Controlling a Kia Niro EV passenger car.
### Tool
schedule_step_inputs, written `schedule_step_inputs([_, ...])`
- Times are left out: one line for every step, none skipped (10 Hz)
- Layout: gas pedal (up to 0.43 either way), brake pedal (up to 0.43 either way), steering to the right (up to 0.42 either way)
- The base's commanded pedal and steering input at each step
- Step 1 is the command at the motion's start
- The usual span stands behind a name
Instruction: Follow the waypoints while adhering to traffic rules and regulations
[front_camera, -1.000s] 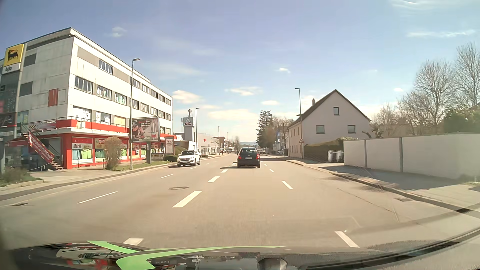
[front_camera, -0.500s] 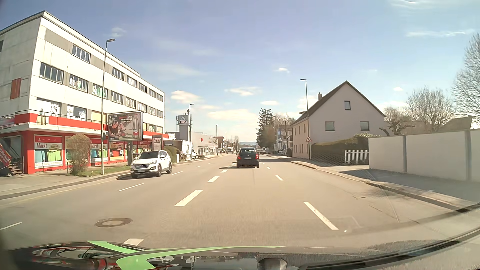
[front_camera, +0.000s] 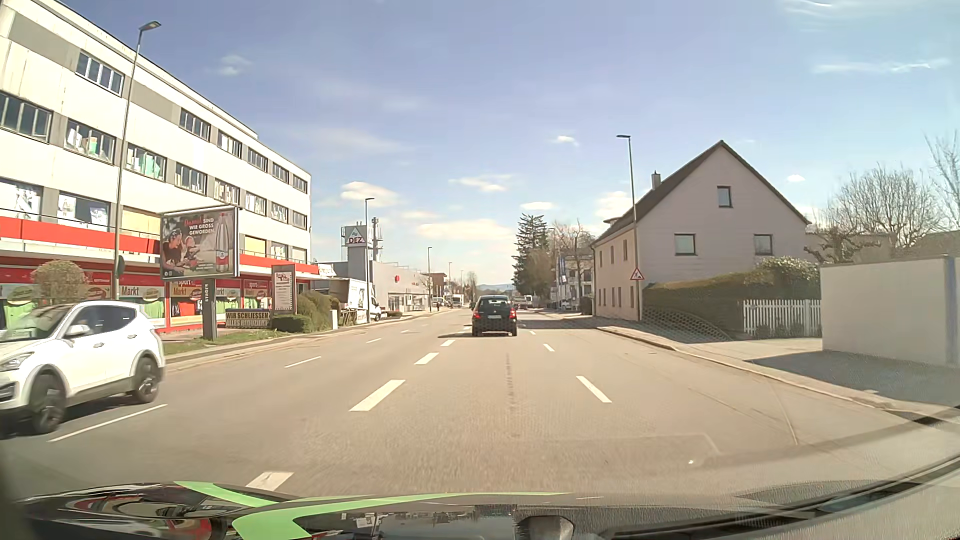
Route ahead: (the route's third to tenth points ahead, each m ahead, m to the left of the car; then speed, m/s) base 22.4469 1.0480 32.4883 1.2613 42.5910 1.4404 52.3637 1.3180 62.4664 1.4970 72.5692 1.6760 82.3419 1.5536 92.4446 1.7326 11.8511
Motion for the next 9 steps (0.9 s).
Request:
schedule_step_inputs([0.087, 0.000, 0.000])
schedule_step_inputs([0.087, 0.000, 0.000])
schedule_step_inputs([0.087, 0.000, 0.000])
schedule_step_inputs([0.087, 0.000, -0.001])
schedule_step_inputs([0.087, 0.000, -0.001])
schedule_step_inputs([0.087, 0.000, -0.001])
schedule_step_inputs([0.079, 0.000, -0.001])
schedule_step_inputs([0.028, 0.000, -0.001])
schedule_step_inputs([0.039, 0.000, -0.001])
